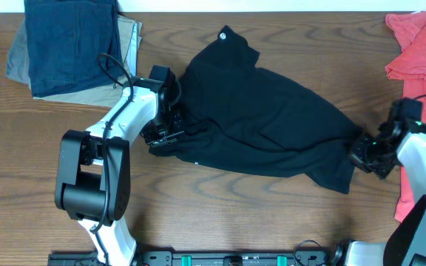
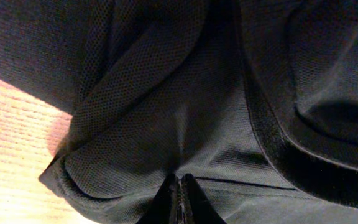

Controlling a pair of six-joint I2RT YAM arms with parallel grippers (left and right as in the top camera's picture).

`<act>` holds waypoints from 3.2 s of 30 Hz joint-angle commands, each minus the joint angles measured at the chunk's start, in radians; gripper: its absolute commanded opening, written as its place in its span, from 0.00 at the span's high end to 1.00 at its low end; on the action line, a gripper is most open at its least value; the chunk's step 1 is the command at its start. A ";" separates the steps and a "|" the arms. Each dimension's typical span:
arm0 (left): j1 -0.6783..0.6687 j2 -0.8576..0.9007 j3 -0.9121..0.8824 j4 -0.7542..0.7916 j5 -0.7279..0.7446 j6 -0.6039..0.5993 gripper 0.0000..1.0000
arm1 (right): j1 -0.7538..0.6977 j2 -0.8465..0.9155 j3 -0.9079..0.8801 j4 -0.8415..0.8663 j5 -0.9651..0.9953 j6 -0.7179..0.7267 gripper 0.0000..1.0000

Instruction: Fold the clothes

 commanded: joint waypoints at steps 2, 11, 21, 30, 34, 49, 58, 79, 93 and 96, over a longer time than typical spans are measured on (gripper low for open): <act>0.003 -0.015 -0.011 -0.002 -0.013 0.005 0.94 | 0.049 0.006 -0.087 0.035 -0.039 0.012 0.99; 0.004 -0.016 -0.011 -0.008 -0.013 0.010 0.94 | 0.047 0.006 -0.141 0.050 0.011 0.037 0.99; 0.004 -0.015 -0.011 -0.019 -0.013 0.013 0.94 | -0.011 0.006 -0.195 0.070 0.044 0.054 0.99; 0.004 -0.016 -0.011 -0.058 -0.011 0.027 0.94 | -0.093 0.006 -0.196 0.044 0.089 0.054 0.99; 0.004 -0.033 -0.011 -0.120 -0.004 0.019 0.94 | -0.160 0.006 -0.182 0.034 0.134 0.054 0.99; -0.159 -0.311 -0.011 -0.124 -0.001 -0.044 0.94 | -0.365 0.006 0.080 -0.220 0.108 0.016 0.99; -0.243 -0.239 -0.011 0.000 -0.001 -0.159 0.02 | -0.315 0.005 0.145 -0.297 -0.211 -0.254 0.88; -0.243 -0.031 -0.011 0.230 0.078 -0.394 0.00 | -0.186 0.005 0.145 -0.276 -0.176 -0.272 0.04; -0.243 0.032 -0.013 0.249 0.075 -0.411 0.05 | -0.186 0.005 0.145 -0.276 -0.177 -0.272 0.01; -0.243 0.034 -0.013 0.264 0.074 -0.409 0.26 | -0.186 0.005 0.145 -0.274 -0.177 -0.272 0.01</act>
